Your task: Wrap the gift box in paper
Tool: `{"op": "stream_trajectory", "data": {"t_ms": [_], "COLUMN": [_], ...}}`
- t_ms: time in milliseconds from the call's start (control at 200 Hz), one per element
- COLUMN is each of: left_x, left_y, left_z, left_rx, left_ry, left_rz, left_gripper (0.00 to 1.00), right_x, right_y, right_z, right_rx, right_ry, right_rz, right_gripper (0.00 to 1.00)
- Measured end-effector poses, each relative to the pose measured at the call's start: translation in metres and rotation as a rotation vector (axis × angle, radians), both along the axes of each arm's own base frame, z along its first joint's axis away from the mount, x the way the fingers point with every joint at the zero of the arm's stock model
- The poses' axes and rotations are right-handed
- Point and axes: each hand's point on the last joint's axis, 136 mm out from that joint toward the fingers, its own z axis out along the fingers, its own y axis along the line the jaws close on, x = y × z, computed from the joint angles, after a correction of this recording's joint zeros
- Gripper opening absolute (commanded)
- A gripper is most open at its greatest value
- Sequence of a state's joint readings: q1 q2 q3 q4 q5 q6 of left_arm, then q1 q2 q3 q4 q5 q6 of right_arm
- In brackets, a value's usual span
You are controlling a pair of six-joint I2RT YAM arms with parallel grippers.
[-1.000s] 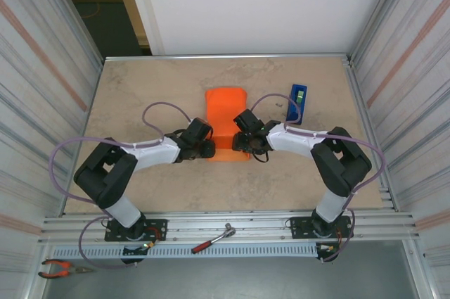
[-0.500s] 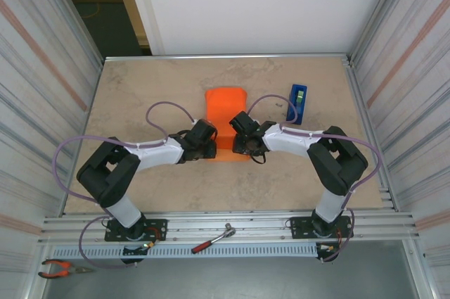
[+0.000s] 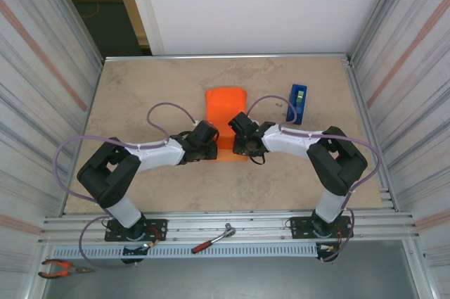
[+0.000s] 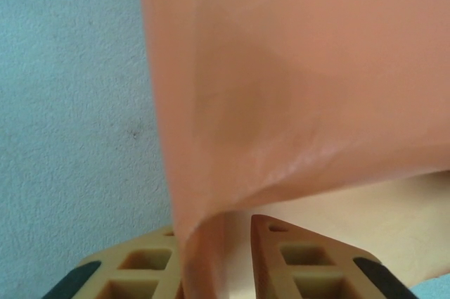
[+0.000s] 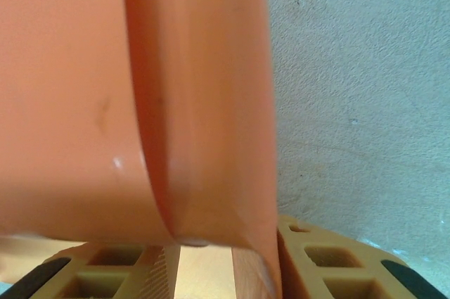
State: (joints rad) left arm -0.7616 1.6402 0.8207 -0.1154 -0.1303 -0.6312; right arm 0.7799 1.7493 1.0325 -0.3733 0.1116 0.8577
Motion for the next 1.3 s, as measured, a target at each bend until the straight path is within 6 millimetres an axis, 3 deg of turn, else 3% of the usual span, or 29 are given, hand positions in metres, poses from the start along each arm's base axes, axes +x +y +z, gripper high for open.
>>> {"op": "stream_trajectory", "data": {"t_ms": [175,536,631,676,722,787,842,912,967,987,1017,1077,1182,1208,1228,1253,1278,1303], "left_x": [-0.009,-0.011,-0.011,-0.011,-0.011,-0.012,-0.012,-0.012,-0.012,-0.012,-0.012,-0.013,-0.013,-0.013,-0.013,-0.013,-0.013,-0.013], "left_y": [0.003,0.017,0.016,0.014,0.013,0.012,0.012,0.012,0.012,0.012,0.011,0.011,0.01,0.01,0.01,0.01,0.01,0.01], "left_z": [-0.004,-0.005,-0.004,-0.003,-0.003,-0.002,-0.002,-0.002,-0.002,-0.002,-0.002,-0.002,-0.002,-0.002,-0.002,-0.002,-0.002,-0.002], "left_rx": [0.042,0.149,0.155,0.155,0.156,0.162,0.161,0.161,0.162,0.162,0.162,0.163,0.163,0.163,0.162,0.163,0.163,0.163], "left_ry": [0.013,0.013,0.007,0.005,0.003,-0.003,-0.003,-0.004,-0.004,-0.005,-0.005,-0.006,-0.005,-0.005,-0.006,-0.005,-0.005,-0.005], "left_rz": [0.007,0.041,0.038,0.033,0.028,0.019,0.019,0.019,0.019,0.019,0.018,0.015,0.014,0.014,0.014,0.014,0.014,0.014], "left_gripper": [0.2,0.15,0.15,0.1,0.0,0.0,0.0,0.0,0.0,0.0,0.0,0.0,0.0,0.0,0.0,0.0,0.0,0.0], "right_x": [-0.002,-0.004,-0.004,-0.004,-0.004,-0.004,-0.004,-0.005,-0.005,-0.005,-0.005,-0.007,-0.01,-0.011,-0.012,-0.012,-0.012,-0.012], "right_y": [-0.002,-0.005,-0.006,-0.005,-0.005,-0.005,-0.005,-0.005,-0.005,-0.005,-0.005,-0.006,-0.007,-0.007,-0.007,-0.007,-0.006,-0.004], "right_z": [-0.005,-0.008,-0.008,-0.008,-0.008,-0.008,-0.008,-0.008,-0.009,-0.009,-0.009,-0.011,-0.013,-0.013,-0.013,-0.013,-0.014,-0.013], "right_rx": [-0.006,-0.018,-0.017,-0.017,-0.016,-0.016,-0.014,-0.011,-0.013,-0.013,-0.014,-0.015,-0.007,-0.005,-0.003,0.0,0.002,0.011], "right_ry": [0.013,0.018,0.019,0.019,0.019,0.02,0.021,0.023,0.024,0.024,0.024,0.028,0.036,0.038,0.039,0.041,0.043,0.041], "right_rz": [-0.023,-0.045,-0.048,-0.048,-0.049,-0.049,-0.051,-0.056,-0.053,-0.053,-0.051,-0.052,-0.056,-0.056,-0.054,-0.06,-0.058,-0.056], "right_gripper": [0.46,0.34,0.36,0.33,0.21,0.14,0.21,0.47,0.49,0.46,0.34,0.01,0.0,0.12,0.32,0.51,0.55,0.52]}}
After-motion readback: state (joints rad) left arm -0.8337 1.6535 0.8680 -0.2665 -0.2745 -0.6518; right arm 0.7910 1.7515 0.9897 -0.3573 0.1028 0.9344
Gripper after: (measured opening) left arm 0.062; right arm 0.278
